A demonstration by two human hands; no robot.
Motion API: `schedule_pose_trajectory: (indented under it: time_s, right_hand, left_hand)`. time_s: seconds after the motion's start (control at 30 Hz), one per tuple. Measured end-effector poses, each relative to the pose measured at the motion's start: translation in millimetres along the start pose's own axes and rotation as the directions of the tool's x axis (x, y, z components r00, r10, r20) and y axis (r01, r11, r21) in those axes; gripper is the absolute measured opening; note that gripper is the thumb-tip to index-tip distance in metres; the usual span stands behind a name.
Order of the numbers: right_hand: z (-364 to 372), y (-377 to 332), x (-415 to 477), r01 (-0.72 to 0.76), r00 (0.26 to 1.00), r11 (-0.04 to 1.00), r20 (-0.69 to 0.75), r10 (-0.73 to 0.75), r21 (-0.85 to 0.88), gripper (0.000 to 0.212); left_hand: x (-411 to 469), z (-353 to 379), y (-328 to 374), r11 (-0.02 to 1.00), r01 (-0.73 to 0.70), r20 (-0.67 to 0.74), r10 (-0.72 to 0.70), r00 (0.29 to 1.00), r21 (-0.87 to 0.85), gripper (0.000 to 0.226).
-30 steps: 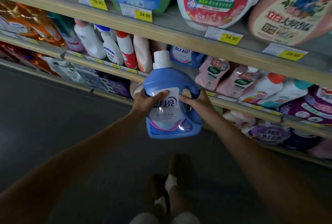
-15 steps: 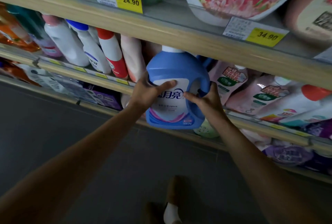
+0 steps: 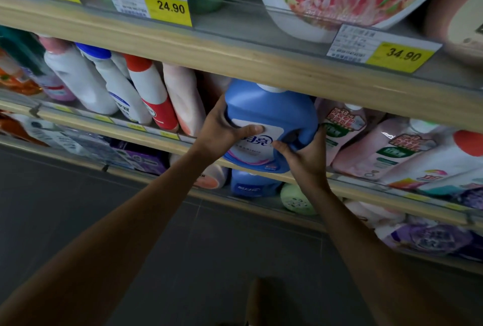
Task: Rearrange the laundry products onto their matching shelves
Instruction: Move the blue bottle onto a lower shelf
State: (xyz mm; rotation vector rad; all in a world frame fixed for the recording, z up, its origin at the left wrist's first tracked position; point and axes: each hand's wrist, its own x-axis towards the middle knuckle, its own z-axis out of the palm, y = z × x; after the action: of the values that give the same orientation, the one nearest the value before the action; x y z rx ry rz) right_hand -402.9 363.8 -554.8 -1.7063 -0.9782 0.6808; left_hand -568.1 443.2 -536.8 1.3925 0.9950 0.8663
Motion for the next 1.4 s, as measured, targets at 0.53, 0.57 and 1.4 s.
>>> schedule_pose_trajectory:
  time_s: [0.53, 0.57, 1.4]
  right_hand:
    - [10.1, 23.8, 9.7, 0.005, 0.999, 0.996, 0.040, -0.009, 0.091, 0.071]
    - [9.8, 24.9, 9.2, -0.010, 0.999, 0.994, 0.052, 0.004, 0.108, 0.073]
    - [43.1, 35.5, 45.0, -0.027, 0.999, 0.996, -0.038, 0.030, 0.090, 0.076]
  left_hand:
    - [19.3, 3.8, -36.6, 1.000, 0.015, 0.032, -0.014, 0.999, -0.026, 0.078]
    - [18.9, 3.4, -38.8, 1.000, 0.015, 0.045, -0.014, 0.999, -0.015, 0.081]
    - [51.5, -17.9, -65.3, 0.973, 0.016, -0.001, -0.017, 1.000, 0.229, 0.090]
